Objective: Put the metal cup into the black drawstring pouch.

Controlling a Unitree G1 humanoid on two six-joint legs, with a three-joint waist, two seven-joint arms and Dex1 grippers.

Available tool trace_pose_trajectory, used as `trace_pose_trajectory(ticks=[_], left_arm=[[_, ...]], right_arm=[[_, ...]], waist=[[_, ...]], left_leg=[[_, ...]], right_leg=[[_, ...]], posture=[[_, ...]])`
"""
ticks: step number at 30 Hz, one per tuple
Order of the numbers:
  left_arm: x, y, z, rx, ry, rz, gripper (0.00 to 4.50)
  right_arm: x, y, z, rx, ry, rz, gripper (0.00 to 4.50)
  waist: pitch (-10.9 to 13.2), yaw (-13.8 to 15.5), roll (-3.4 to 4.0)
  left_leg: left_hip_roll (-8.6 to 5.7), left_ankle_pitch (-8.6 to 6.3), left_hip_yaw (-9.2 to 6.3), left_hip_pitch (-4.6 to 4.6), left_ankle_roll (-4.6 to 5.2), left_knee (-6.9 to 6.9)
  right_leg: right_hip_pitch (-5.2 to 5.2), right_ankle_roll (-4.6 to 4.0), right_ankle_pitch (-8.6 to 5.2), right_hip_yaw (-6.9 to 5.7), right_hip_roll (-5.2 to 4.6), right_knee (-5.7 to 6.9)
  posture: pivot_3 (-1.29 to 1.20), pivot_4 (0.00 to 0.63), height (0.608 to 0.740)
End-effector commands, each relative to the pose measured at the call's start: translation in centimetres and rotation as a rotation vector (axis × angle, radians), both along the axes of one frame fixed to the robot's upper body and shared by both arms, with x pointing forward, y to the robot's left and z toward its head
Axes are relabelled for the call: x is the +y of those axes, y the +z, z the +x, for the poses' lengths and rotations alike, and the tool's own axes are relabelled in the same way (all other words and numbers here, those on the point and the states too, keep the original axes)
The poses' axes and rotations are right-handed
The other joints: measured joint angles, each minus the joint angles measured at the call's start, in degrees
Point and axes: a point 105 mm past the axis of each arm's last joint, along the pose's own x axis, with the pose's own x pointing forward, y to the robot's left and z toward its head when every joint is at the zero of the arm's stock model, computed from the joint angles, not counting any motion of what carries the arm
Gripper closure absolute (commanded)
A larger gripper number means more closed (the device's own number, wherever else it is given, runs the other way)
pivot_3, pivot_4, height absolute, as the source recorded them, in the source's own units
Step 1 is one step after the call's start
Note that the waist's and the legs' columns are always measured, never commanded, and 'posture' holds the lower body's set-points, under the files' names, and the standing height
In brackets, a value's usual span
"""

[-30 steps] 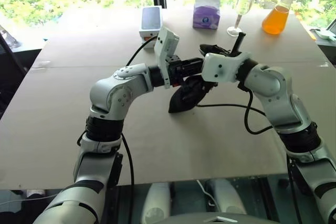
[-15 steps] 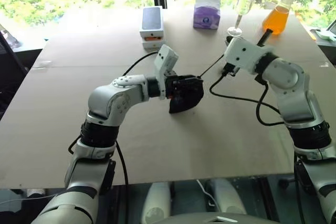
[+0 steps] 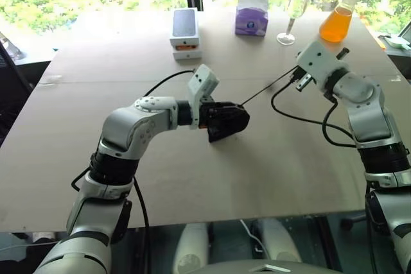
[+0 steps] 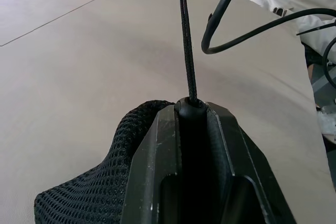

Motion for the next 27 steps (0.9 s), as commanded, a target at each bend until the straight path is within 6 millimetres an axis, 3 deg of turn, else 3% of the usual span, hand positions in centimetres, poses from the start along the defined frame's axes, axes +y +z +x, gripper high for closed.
trace_pose_trajectory(ticks=[1,3,5,8,10,14,19,24,27], left_arm=[[4.8,-1.0,1.6,0.013,0.177,0.121,4.38],[8.6,1.0,3.1,-0.107,0.264,0.253,4.38],[10.6,2.9,3.5,-0.166,0.293,0.320,4.38],[11.3,5.5,3.1,-0.213,0.265,0.372,4.38],[10.6,5.7,2.7,-0.212,0.219,0.395,4.38],[9.3,1.6,2.3,-0.148,0.177,0.466,4.38],[6.7,-3.7,1.8,-0.052,0.173,0.450,4.38],[6.1,-5.8,1.3,-0.041,0.192,0.457,4.38],[5.5,-5.9,1.7,-0.055,0.228,0.406,4.38]], right_arm=[[-4.9,4.1,0.0,-0.138,-0.186,0.039,4.50],[-3.8,4.6,-0.2,-0.150,-0.149,0.058,4.50],[-2.9,4.8,-0.4,-0.151,-0.116,0.083,4.50],[-0.7,5.2,-1.0,-0.137,-0.035,0.149,4.50],[0.2,4.8,-1.3,-0.124,-0.011,0.157,4.50],[0.2,2.1,-1.0,-0.063,-0.024,0.158,4.50],[-3.1,-1.8,-0.7,0.027,-0.139,0.133,4.50],[-5.1,-3.8,-1.0,0.073,-0.201,0.130,4.50],[-5.5,-5.3,-1.3,0.120,-0.209,0.133,4.50]], waist=[[0.0,0.0,0.00],[0.0,-0.2,0.01],[0.0,-0.3,0.03],[0.1,-0.2,0.08],[0.1,0.3,0.08],[0.0,0.7,0.07],[0.1,0.7,0.07],[0.0,-0.1,0.11],[0.0,0.0,0.10]], left_leg=[[0.00,0.00,0.00,0.00,0.00,0.00],[0.01,0.00,-0.01,-0.01,0.00,0.00],[0.02,0.00,0.04,-0.01,0.00,0.00],[0.03,0.00,0.05,-0.04,0.00,0.00],[0.02,-0.01,0.08,-0.05,0.00,0.00],[0.00,-0.01,0.03,-0.12,0.01,0.07],[0.01,-0.01,0.04,-0.13,0.01,0.17],[0.03,-0.01,0.06,-0.07,0.02,0.29],[0.04,-0.05,0.06,0.00,0.08,0.37]], right_leg=[[0.00,0.00,0.00,0.00,0.00,0.01],[-0.03,0.00,0.00,0.00,0.02,0.06],[-0.13,-0.01,-0.01,0.07,0.07,0.12],[-0.15,-0.01,-0.01,0.07,0.08,0.11],[-0.13,0.00,-0.01,0.08,0.05,0.06],[-0.09,0.00,-0.01,-0.01,0.03,0.02],[-0.11,0.00,-0.01,0.02,0.03,0.15],[-0.14,0.00,-0.01,0.12,0.07,0.37],[-0.12,0.00,-0.01,0.14,0.08,0.46]], posture=[[0.00,0.150,0.740],[0.00,0.150,0.740],[0.00,0.150,0.740],[0.00,0.150,0.740],[0.00,0.150,0.740],[0.00,0.150,0.740],[0.00,0.150,0.740],[0.00,0.150,0.740],[0.00,0.150,0.740]])
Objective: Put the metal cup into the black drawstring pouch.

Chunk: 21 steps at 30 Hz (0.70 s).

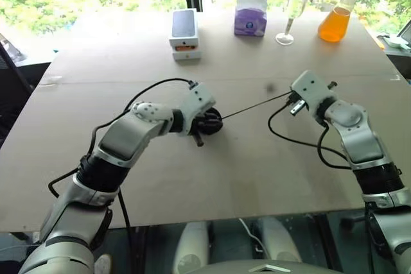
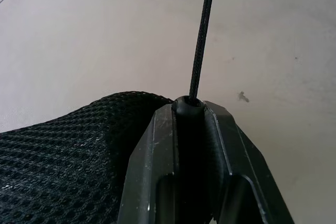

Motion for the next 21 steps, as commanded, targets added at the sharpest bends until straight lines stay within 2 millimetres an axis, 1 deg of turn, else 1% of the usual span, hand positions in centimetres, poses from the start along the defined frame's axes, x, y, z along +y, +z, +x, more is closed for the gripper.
trace_pose_trajectory(ticks=[1,2,4,6,7,8,9,11,13,14,15,16,18,19,21], left_arm=[[2.4,-0.8,1.3,-0.030,0.139,0.030,4.38],[1.7,-0.3,1.6,-0.068,0.135,-0.016,4.38],[0.6,0.6,1.8,-0.090,0.134,-0.140,4.38],[0.1,1.3,1.4,-0.073,0.126,-0.248,3.37],[0.1,1.5,1.3,-0.080,0.121,-0.277,3.03],[0.0,1.8,0.9,-0.087,0.101,-0.296,2.50],[-0.2,2.1,0.3,-0.087,0.070,-0.326,1.96],[-0.1,2.9,-0.6,-0.089,0.040,-0.393,1.08],[0.3,3.4,-1.3,-0.085,0.029,-0.451,0.03],[0.7,3.7,-1.4,-0.098,0.042,-0.472,0.00],[1.2,4.0,-1.6,-0.104,0.057,-0.502,0.00],[1.6,4.1,-1.8,-0.116,0.076,-0.519,0.00],[2.3,4.3,-2.3,-0.160,0.102,-0.535,0.00],[2.4,4.6,-2.8,-0.194,0.106,-0.577,0.00],[3.1,4.2,-4.4,-0.257,0.082,-0.567,0.00]], right_arm=[[-5.0,1.3,0.2,-0.054,-0.173,0.007,4.50],[-4.3,0.5,-0.1,-0.030,-0.133,0.044,4.50],[-2.9,-1.3,-1.1,0.066,-0.039,0.132,4.50],[-2.0,-2.5,-2.2,0.134,0.031,0.167,4.50],[-1.8,-2.8,-2.6,0.144,0.049,0.168,3.87],[-1.8,-3.0,-3.0,0.155,0.059,0.179,3.51],[-1.7,-3.1,-3.5,0.175,0.081,0.204,2.96],[-1.7,-3.0,-4.6,0.193,0.115,0.247,2.13],[-2.0,-2.8,-5.8,0.207,0.140,0.276,1.07],[-2.2,-2.7,-6.5,0.213,0.159,0.294,0.67],[-2.2,-2.4,-7.4,0.210,0.184,0.319,0.11],[-2.3,-2.2,-8.3,0.209,0.207,0.339,0.04],[-2.3,-1.9,-9.6,0.196,0.236,0.358,0.04],[-2.1,-1.8,-10.3,0.197,0.254,0.372,0.04],[-1.7,-0.8,-11.4,0.123,0.285,0.462,0.04]], waist=[[0.0,0.1,0.00],[0.0,0.1,0.02],[0.0,0.3,0.02],[0.0,0.3,0.02],[0.0,0.3,0.02],[0.0,0.2,0.02],[0.0,0.2,0.02],[0.0,0.0,0.04],[0.0,0.1,0.04],[0.0,0.2,0.04],[0.0,0.2,0.04],[0.0,0.3,0.04],[0.0,0.3,0.05],[0.0,0.3,0.06],[0.0,0.2,0.05]], left_leg=[[0.01,-0.02,-0.03,-0.05,0.03,0.07],[0.01,-0.02,-0.03,-0.05,0.03,0.12],[0.01,-0.11,-0.05,-0.03,0.18,0.20],[0.01,-0.13,-0.07,-0.04,0.21,0.28],[0.01,-0.13,-0.08,-0.06,0.22,0.29],[0.02,-0.13,-0.09,-0.05,0.22,0.29],[0.02,-0.13,-0.08,-0.04,0.22,0.28],[0.04,-0.13,-0.08,-0.01,0.22,0.28],[0.06,-0.13,-0.09,-0.02,0.22,0.27],[0.06,-0.13,-0.08,-0.02,0.22,0.27],[0.06,-0.14,-0.10,0.00,0.22,0.28],[0.06,-0.14,-0.11,0.02,0.22,0.28],[0.06,-0.14,-0.15,0.02,0.23,0.27],[0.06,-0.15,-0.14,0.03,0.23,0.27],[0.05,-0.15,-0.12,0.06,0.24,0.28]], right_leg=[[0.00,0.00,0.00,-0.03,0.02,0.02],[0.00,0.00,0.00,-0.03,0.02,0.05],[0.09,0.00,0.00,-0.04,0.01,0.05],[0.14,0.01,0.01,-0.07,0.00,0.03],[0.14,0.01,0.01,-0.07,0.00,0.03],[0.14,0.01,0.01,-0.07,0.00,0.04],[0.13,0.01,0.01,-0.07,0.00,0.05],[0.13,0.01,0.01,-0.06,0.01,0.07],[0.14,0.00,0.01,-0.07,0.01,0.05],[0.14,0.00,0.01,-0.07,0.01,0.06],[0.16,0.00,0.01,-0.09,0.01,0.06],[0.19,0.01,0.01,-0.09,0.01,0.05],[0.22,0.01,0.01,-0.13,-0.01,0.02],[0.23,0.01,0.01,-0.13,-0.01,0.01],[0.26,0.01,0.01,-0.11,-0.04,0.01]], posture=[[0.00,0.150,0.740],[0.00,0.150,0.740],[0.00,0.150,0.740],[0.00,0.150,0.740],[0.00,0.150,0.740],[0.00,0.150,0.740],[0.00,0.150,0.740],[0.00,0.150,0.740],[0.00,0.150,0.740],[0.00,0.150,0.740],[0.00,0.150,0.740],[0.00,0.150,0.740],[0.00,0.150,0.740],[0.00,0.150,0.740],[0.00,0.150,0.740]])
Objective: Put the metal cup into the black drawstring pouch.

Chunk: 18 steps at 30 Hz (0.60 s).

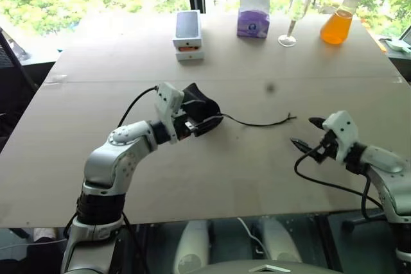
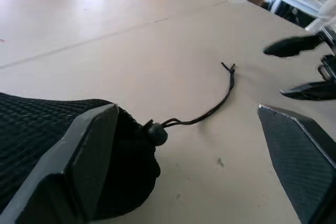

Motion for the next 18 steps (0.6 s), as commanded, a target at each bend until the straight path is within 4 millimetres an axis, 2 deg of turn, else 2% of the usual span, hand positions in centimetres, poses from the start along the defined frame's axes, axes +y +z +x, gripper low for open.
trace_pose_trajectory(ticks=[1,6,12,15,18], left_arm=[[0.6,1.1,-2.8,-0.148,-0.028,-0.003,0.00],[4.0,-0.6,-5.2,-0.117,0.087,-0.019,0.00],[8.0,-2.9,-8.2,-0.072,0.247,0.019,0.00],[9.3,-3.5,-9.1,-0.063,0.315,0.035,0.00],[9.8,-3.2,-9.4,-0.072,0.366,0.014,0.00]], right_arm=[[1.0,3.6,-1.8,-0.178,0.057,0.163,0.04],[0.9,1.7,-3.8,-0.175,0.143,0.114,0.04],[-0.7,2.2,-5.0,-0.228,0.073,0.154,0.04],[-1.0,2.3,-5.5,-0.226,0.045,0.170,0.04],[-1.1,2.2,-5.9,-0.217,0.035,0.166,0.04]], waist=[[0.0,-0.2,-0.02],[0.0,-0.1,0.02],[0.0,0.1,0.02],[0.0,0.1,0.02],[0.0,0.2,0.01]], left_leg=[[0.01,0.00,0.00,0.03,0.00,-0.01],[0.09,-0.01,-0.02,0.22,0.01,-0.03],[0.22,-0.07,0.03,0.46,0.09,-0.03],[0.30,-0.10,0.08,0.80,0.10,-0.09],[0.33,-0.10,0.07,0.85,0.10,-0.11]], right_leg=[[0.02,0.00,0.00,0.01,0.00,0.00],[0.16,-0.02,-0.01,-0.03,0.05,0.01],[0.42,-0.06,-0.04,-0.03,-0.04,-0.07],[0.76,-0.24,-0.16,-0.03,-0.06,-0.17],[0.78,-0.26,-0.17,-0.04,-0.07,-0.18]], posture=[[0.00,0.150,0.740],[0.00,0.150,0.740],[0.00,0.150,0.740],[0.00,0.150,0.740],[0.00,0.150,0.740]])
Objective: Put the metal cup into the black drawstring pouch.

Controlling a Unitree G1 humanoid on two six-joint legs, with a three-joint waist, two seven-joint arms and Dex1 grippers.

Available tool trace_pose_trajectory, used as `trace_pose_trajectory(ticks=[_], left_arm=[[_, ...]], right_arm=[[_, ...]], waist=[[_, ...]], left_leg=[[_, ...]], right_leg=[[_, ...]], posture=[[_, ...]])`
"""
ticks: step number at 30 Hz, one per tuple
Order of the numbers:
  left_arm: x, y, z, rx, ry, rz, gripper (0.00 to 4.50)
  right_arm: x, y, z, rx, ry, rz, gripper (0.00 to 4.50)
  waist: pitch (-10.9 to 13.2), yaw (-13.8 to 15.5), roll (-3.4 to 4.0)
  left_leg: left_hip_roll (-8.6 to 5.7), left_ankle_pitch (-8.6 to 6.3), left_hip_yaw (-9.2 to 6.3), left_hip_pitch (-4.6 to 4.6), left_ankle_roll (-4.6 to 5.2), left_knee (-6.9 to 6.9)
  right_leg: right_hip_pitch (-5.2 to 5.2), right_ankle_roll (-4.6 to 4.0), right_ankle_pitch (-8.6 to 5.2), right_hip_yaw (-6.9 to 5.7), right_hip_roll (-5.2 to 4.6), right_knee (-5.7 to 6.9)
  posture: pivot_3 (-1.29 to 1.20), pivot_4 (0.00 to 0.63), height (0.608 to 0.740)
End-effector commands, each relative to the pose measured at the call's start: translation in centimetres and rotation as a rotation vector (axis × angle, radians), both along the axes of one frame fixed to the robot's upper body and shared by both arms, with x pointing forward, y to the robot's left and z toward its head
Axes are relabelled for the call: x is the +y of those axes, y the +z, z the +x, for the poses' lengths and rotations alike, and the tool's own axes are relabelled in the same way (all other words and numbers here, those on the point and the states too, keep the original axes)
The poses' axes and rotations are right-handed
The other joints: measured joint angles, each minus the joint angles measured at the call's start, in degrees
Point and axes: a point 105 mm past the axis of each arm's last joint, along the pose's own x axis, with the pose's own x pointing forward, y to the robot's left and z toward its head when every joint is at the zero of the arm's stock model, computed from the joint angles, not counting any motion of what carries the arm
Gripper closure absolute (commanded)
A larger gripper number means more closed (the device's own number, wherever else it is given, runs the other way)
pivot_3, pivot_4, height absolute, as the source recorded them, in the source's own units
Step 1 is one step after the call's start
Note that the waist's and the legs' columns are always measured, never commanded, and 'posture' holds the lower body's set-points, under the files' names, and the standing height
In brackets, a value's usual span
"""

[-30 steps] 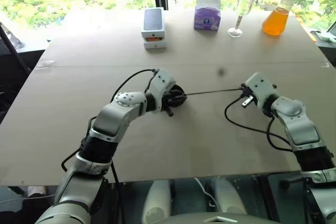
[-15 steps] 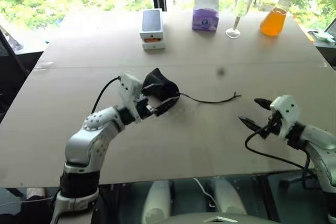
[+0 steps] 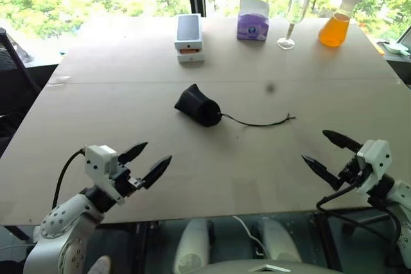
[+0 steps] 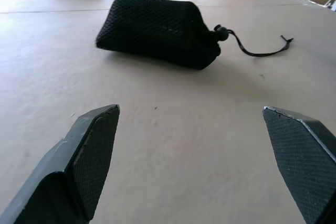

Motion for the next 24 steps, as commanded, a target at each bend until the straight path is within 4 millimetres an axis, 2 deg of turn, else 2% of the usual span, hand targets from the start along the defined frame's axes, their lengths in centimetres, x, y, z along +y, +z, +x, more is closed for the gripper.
trace_pose_trajectory(ticks=[1,10,15,24], left_arm=[[0.2,2.0,-0.1,-0.092,0.040,-0.002,0.00],[0.3,3.1,0.0,-0.119,0.095,-0.037,0.00],[-0.6,2.4,-0.8,-0.074,0.049,-0.038,0.00],[-0.7,1.7,-1.9,-0.034,0.051,-0.038,0.00]], right_arm=[[-0.1,1.4,-0.3,-0.058,-0.018,0.004,0.04],[-0.4,2.1,1.0,-0.080,-0.054,0.003,0.04],[-0.2,1.8,2.5,-0.057,-0.036,-0.014,0.04],[-0.7,1.8,3.2,-0.041,-0.012,-0.024,0.04]], waist=[[0.0,0.1,0.00],[0.0,0.0,-0.01],[0.0,-0.1,0.00],[0.0,0.0,0.00]], left_leg=[[0.00,0.00,0.00,0.02,0.00,0.00],[0.01,-0.01,0.04,0.02,0.02,-0.01],[0.01,-0.02,0.06,0.01,0.03,-0.02],[0.00,-0.03,0.06,-0.01,0.04,-0.13]], right_leg=[[-0.01,-0.01,0.00,0.00,-0.01,-0.01],[0.03,-0.01,0.00,0.02,-0.03,-0.08],[0.02,-0.02,0.00,0.02,-0.03,-0.10],[0.02,-0.02,0.00,0.01,-0.03,-0.23]], posture=[[0.00,0.150,0.740],[0.00,0.150,0.740],[0.00,0.150,0.740],[0.00,0.150,0.740]])
